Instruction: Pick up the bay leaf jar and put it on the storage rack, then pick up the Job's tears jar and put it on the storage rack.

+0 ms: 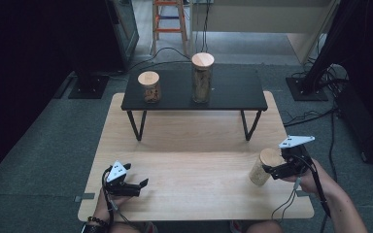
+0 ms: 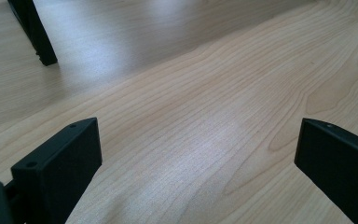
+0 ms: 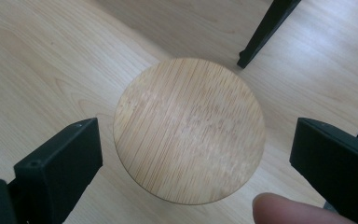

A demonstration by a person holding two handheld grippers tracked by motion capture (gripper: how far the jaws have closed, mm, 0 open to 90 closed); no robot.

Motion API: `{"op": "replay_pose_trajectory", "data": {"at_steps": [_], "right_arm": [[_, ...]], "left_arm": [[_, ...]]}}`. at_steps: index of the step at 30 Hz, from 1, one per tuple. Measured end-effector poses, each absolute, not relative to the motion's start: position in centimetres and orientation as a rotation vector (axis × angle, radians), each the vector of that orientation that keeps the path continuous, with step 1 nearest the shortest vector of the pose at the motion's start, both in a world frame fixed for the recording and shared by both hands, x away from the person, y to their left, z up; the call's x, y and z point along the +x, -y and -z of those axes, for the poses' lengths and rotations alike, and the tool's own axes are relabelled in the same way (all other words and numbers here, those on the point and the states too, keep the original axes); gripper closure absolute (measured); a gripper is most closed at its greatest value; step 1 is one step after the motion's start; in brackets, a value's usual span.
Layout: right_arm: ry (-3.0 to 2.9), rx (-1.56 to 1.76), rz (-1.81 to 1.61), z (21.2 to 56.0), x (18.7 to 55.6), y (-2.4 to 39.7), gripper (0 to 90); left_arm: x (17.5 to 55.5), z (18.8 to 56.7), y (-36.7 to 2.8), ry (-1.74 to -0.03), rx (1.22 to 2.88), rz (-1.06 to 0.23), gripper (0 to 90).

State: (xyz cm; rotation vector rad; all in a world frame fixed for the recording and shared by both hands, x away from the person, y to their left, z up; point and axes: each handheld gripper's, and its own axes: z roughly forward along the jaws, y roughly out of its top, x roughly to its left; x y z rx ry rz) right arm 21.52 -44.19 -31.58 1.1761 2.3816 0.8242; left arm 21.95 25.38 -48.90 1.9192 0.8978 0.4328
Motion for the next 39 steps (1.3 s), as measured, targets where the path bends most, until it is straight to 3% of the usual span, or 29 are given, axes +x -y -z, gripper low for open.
{"op": "replay_pose_trajectory", "data": {"at_steps": [39], "right_arm": [[-2.411,1.168,-0.843,34.4,21.4,44.2,2.5]], "left_arm": [[22.0,48.9,-25.3,-0.897,1.925,-0.429,0.7]]}}
